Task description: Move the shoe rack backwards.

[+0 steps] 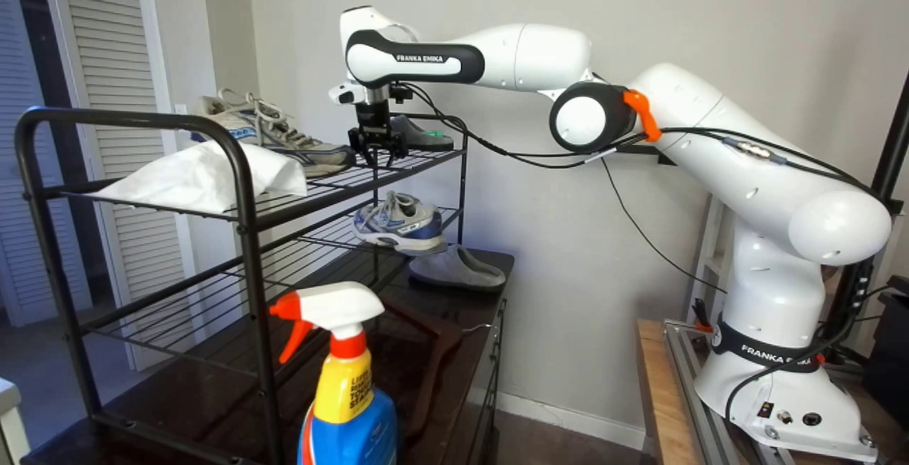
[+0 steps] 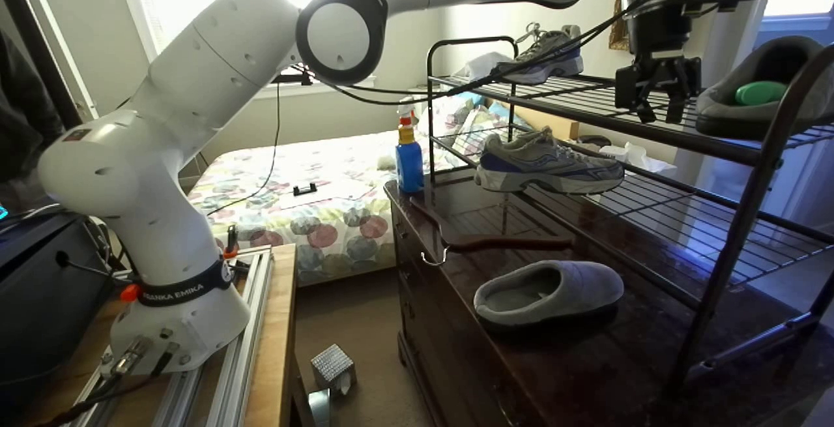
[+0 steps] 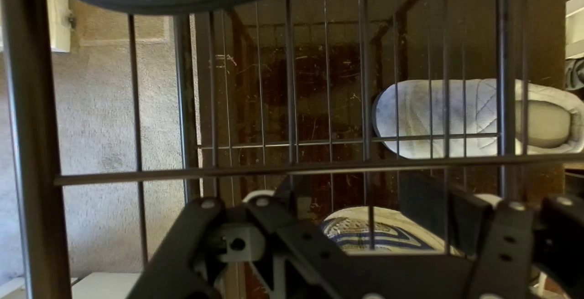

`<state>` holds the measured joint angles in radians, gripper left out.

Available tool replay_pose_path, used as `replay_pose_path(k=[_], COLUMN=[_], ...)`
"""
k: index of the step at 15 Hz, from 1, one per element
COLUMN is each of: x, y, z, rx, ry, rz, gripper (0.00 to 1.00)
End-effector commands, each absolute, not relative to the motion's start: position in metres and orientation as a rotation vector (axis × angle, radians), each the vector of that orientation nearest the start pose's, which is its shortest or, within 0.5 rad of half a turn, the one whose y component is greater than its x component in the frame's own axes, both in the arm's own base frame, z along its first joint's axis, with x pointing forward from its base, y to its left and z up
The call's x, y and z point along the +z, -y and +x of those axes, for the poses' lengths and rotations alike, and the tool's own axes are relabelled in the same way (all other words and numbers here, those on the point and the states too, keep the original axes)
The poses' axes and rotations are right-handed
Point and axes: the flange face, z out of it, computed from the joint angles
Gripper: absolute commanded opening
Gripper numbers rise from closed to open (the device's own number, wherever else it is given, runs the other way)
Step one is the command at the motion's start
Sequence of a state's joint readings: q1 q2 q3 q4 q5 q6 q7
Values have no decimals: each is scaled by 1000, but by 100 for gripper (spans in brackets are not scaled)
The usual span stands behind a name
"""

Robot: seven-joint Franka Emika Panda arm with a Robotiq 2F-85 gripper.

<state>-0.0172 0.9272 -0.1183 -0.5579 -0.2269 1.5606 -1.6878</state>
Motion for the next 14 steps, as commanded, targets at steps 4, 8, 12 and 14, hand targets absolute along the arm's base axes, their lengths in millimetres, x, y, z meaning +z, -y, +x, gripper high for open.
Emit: replay_pose_path(k=[4, 8, 12, 14], x=[516, 561, 616, 627], y=[61, 49, 32, 28], z=[760, 750, 734, 727], rx=[-239, -184, -81, -34], ry=[-2041, -1985, -1922, -1903], rz=[1991, 1964, 1942, 1999], gripper=[80, 100, 100, 100])
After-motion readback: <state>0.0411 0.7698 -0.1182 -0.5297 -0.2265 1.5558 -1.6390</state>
